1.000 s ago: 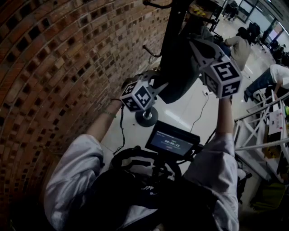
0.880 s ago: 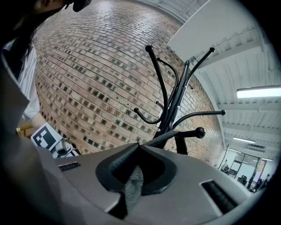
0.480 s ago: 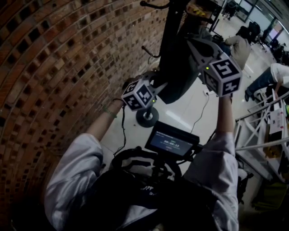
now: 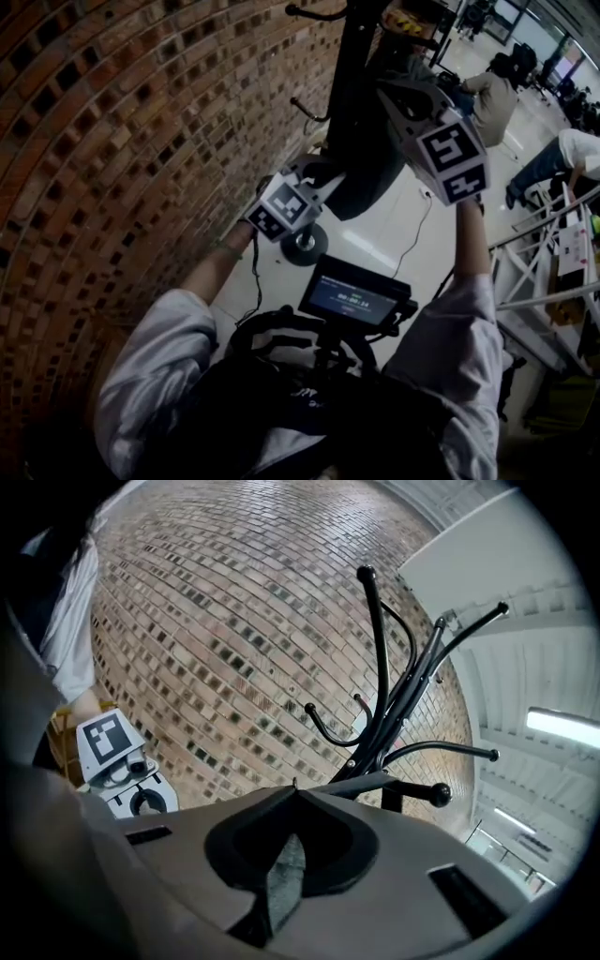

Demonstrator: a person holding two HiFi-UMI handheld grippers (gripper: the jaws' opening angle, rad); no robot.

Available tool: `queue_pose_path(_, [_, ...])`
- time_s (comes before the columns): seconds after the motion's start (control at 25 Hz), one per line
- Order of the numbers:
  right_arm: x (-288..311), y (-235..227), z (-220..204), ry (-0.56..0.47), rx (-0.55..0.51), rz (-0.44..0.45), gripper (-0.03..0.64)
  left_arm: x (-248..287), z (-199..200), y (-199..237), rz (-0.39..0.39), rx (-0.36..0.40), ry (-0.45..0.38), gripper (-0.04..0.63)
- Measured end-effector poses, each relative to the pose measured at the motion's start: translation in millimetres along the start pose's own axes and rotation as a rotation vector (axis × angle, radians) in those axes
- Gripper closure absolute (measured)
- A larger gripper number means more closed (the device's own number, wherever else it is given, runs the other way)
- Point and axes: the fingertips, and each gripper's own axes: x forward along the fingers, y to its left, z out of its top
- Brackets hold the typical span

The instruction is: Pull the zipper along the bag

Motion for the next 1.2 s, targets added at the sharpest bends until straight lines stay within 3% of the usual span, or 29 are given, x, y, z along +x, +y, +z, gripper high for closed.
queue_pose_path(0.16, [-1.3,4.3,-1.9,0.014,-0.047,-0.013,0.621,-2.9,6.8,3.3,-0.013,0.0,-0.019,0.581])
queue_pose_path(0.32, [-0.6,3.6,-3.6,0.001,-0.013,0.002,0.62,-8.7,15.4,9.0,0.012,-0.041,-0.038,0.582])
queue_pose_path(0.48, [-0.3,0.7,-6.6,-0.007,0.001,0.011,0.62,-8.3,21.5,11.1,0.014,-0.022,-0.028,0.582])
queue_pose_path(1.0, [2.6,0.7,-8.3,-0.032,0.061,0.03,0.62,-15.1,32.0,22.3,0.016,-0.075,-0.028,0.583])
queue_pose_path(1.2, [2.2,-1.6,-10.0,-0.081,0.164,0.07,0.62,-18.0,33.5,24.2,0.024,-0.08,-0.025,0.583])
